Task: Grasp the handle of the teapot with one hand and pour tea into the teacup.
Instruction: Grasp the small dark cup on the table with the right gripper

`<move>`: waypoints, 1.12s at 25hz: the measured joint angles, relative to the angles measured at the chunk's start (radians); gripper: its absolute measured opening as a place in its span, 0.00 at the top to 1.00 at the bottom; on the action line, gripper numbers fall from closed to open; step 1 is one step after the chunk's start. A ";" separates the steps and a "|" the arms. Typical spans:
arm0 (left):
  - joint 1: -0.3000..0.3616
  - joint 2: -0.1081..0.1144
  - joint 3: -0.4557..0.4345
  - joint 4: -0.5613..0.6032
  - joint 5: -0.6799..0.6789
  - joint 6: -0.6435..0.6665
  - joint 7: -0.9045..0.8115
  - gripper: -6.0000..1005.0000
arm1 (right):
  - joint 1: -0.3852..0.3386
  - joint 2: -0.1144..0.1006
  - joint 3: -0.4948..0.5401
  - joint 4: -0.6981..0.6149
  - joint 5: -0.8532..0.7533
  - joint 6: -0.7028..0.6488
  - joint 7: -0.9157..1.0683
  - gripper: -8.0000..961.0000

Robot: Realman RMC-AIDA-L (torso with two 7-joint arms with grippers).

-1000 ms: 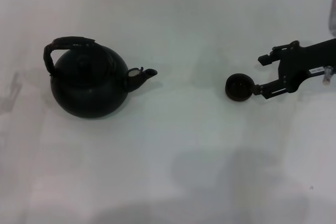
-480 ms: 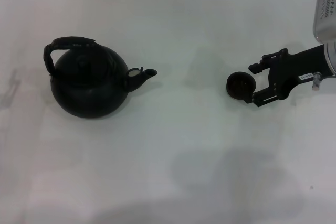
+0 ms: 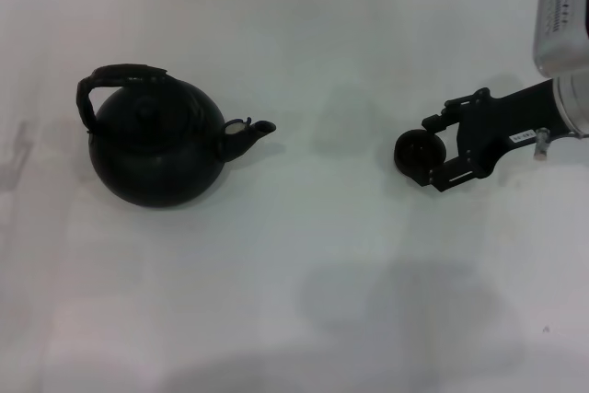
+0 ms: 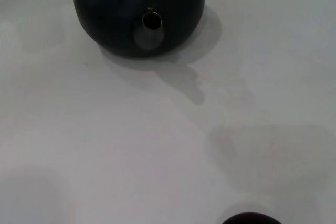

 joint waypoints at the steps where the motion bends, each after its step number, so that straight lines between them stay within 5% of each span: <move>1: 0.000 0.000 0.000 0.000 0.000 0.000 0.000 0.16 | 0.002 0.000 -0.007 0.002 0.002 -0.005 0.001 0.10; 28: 0.008 -0.001 -0.002 0.000 0.002 0.002 0.000 0.16 | 0.003 -0.001 -0.120 0.014 0.032 -0.074 0.028 0.11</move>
